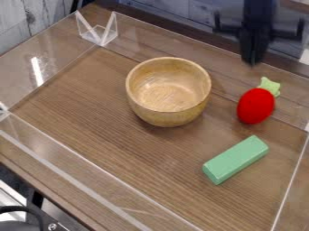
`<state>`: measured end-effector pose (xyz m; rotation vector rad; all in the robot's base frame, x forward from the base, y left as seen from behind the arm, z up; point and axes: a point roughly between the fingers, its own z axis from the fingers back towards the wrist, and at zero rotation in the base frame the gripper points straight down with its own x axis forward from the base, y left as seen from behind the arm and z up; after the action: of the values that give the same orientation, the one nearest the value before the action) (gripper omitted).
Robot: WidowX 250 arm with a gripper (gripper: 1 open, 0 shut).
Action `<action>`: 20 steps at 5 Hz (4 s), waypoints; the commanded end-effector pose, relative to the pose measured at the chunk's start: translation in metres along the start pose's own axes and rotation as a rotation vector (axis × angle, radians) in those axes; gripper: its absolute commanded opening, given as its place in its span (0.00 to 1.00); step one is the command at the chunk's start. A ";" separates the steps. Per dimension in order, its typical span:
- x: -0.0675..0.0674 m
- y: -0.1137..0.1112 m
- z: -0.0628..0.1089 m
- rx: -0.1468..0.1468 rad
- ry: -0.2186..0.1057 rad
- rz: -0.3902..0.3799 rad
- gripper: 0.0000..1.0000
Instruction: Move the red object to the left side of the table
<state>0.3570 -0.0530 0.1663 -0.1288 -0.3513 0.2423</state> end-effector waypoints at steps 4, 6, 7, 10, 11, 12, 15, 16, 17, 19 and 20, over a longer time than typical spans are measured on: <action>-0.025 -0.015 -0.031 0.088 0.020 0.091 1.00; -0.030 -0.025 -0.067 0.133 0.066 0.169 1.00; -0.030 -0.032 -0.081 0.162 0.080 0.229 1.00; -0.005 -0.029 -0.030 0.086 0.053 0.212 0.00; 0.015 -0.011 0.008 0.045 0.007 0.232 0.00; 0.026 0.012 0.025 0.035 -0.005 0.262 0.00; -0.015 -0.002 -0.015 0.126 0.081 0.349 1.00; -0.034 -0.017 -0.039 0.137 0.105 0.325 1.00; -0.030 -0.028 -0.061 0.125 0.119 0.330 1.00; -0.034 -0.017 -0.080 0.106 0.146 0.309 1.00; -0.034 -0.015 -0.095 0.096 0.160 0.313 1.00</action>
<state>0.3560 -0.0858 0.0531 -0.0830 -0.1123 0.5471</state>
